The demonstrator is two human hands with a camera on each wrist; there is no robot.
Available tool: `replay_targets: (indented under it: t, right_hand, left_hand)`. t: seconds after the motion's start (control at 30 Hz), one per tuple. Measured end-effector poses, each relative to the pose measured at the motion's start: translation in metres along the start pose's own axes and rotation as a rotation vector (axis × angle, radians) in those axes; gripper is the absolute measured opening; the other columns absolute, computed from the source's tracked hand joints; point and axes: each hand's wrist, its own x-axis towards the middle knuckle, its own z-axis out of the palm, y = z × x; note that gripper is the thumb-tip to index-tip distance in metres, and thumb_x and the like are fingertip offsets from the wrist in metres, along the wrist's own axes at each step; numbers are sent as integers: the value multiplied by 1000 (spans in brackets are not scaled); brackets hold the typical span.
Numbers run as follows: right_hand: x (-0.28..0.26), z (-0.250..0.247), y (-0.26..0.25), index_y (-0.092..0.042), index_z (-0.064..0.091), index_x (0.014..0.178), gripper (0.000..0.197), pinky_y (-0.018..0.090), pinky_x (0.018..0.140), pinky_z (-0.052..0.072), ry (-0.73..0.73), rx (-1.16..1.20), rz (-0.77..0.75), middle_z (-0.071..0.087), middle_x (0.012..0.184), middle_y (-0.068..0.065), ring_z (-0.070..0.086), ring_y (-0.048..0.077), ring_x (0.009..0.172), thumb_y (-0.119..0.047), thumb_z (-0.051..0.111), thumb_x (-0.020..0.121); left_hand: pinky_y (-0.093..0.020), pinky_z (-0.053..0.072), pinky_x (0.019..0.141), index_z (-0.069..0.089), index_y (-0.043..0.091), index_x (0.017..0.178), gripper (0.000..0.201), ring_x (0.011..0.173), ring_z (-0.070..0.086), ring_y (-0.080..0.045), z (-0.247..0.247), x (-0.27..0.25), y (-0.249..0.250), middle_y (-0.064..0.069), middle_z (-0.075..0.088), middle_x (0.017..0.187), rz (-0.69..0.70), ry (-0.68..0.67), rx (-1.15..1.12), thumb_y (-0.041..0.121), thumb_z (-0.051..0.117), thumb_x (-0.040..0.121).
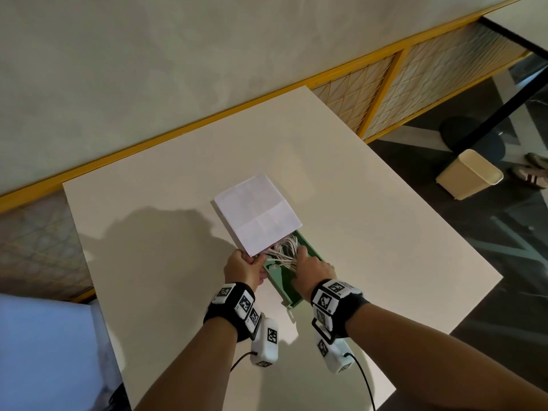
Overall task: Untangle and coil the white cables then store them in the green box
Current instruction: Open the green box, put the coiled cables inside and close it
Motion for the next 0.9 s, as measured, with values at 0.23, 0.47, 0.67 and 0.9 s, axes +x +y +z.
replay_targets:
  t: [0.23, 0.47, 0.67, 0.9]
  right_hand:
    - [11, -6, -1, -13, 29, 124, 47, 39, 68, 50, -77, 13, -27, 57, 82, 6, 61, 31, 79, -20, 56, 86]
    - [24, 4, 1, -6, 22, 134, 65, 37, 70, 50, -119, 269, -32, 65, 104, 18, 63, 35, 91, -23, 59, 83]
    - [22, 29, -17, -11, -3, 148, 85, 46, 95, 43, 59, 79, 25, 40, 137, 14, 42, 34, 123, -34, 52, 86]
    - [33, 33, -18, 0, 0, 146, 84, 43, 90, 43, 152, -153, -25, 38, 132, 11, 40, 29, 119, -44, 42, 89]
  left_hand:
    - [-27, 57, 49, 54, -4, 99, 30, 58, 70, -23, -1, 4, -2, -19, 71, 86, -2, -11, 66, 16, 71, 86]
    - [-32, 55, 53, 44, 11, 74, 31, 52, 63, -24, 0, 8, -4, -19, 68, 82, 14, -23, 86, 18, 72, 85]
    - [-32, 57, 53, 43, 12, 73, 30, 56, 65, -25, 0, 8, -3, -18, 68, 85, 9, -25, 142, 21, 67, 88]
    - [-36, 56, 54, 45, 7, 80, 32, 52, 63, -24, -1, 5, -3, -18, 69, 83, 39, -33, 196, 28, 69, 86]
